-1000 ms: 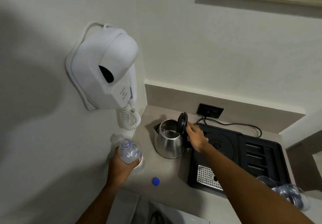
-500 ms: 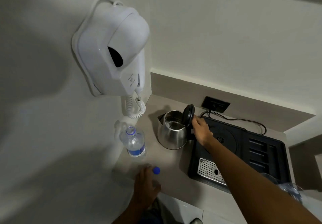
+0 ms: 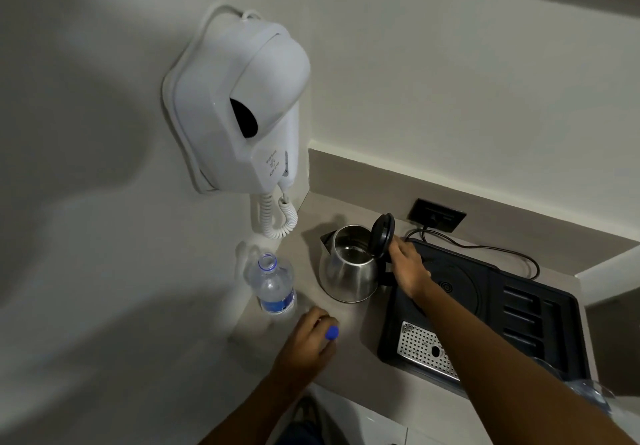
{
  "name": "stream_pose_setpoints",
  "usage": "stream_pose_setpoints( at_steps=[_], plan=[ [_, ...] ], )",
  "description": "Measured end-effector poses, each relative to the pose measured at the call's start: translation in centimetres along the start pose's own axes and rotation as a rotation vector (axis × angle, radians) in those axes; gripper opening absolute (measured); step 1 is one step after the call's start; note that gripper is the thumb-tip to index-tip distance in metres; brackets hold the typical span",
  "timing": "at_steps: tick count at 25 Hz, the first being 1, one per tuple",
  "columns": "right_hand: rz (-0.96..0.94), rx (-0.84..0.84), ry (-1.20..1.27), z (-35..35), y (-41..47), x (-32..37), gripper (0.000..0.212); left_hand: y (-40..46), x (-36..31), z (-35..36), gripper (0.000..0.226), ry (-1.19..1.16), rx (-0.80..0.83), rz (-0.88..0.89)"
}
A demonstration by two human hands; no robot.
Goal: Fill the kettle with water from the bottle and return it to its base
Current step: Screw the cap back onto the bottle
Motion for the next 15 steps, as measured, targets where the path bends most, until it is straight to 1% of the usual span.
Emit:
stream_pose_setpoints(
  at_steps=[2,3,4,5,6,8,9,11,15],
  plan=[
    [-0.001,0.001,-0.006,0.0,0.0,0.0,0.059,0.0,-2.8,-4.7,0.026,-0.221,-0.297,0.084],
    [0.0,-0.002,-0.008,0.0,0.0,0.1,0.058,0.3,-3.7,-7.2,0.027,-0.269,-0.453,0.104],
    [0.003,-0.005,-0.008,0.0,0.0,0.1,0.057,0.8,-4.2,-9.6,0.028,-0.267,-0.581,0.086],
    [0.004,-0.006,-0.006,0.0,0.0,0.2,0.057,1.3,-4.2,-11.7,0.028,-0.233,-0.662,0.026],
    [0.004,-0.007,-0.004,0.0,-0.1,0.2,0.056,1.8,-4.0,-13.1,0.028,-0.197,-0.676,-0.068],
    [-0.003,-0.002,-0.006,0.0,-0.1,0.3,0.056,2.6,-3.2,-14.0,0.029,-0.102,-0.602,-0.251],
    [-0.007,0.0,-0.01,0.0,-0.1,0.2,0.056,2.8,-2.9,-13.9,0.028,-0.053,-0.561,-0.3],
    [-0.009,0.003,-0.012,-0.1,-0.2,0.2,0.057,2.9,-2.1,-13.1,0.029,-0.012,-0.509,-0.333],
    [-0.006,-0.002,-0.002,-0.1,-0.4,0.2,0.058,3.0,-1.0,-12.4,0.032,-0.028,-0.543,-0.306]
  ],
)
Point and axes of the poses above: each hand's wrist, its own y-axis towards the middle knuckle, its own z-axis out of the palm, x = y × z, the point moved 1 cm from there along y, towards the middle knuckle, and after that the axes turned 10 degrees about -z, right-handed, at the moved point
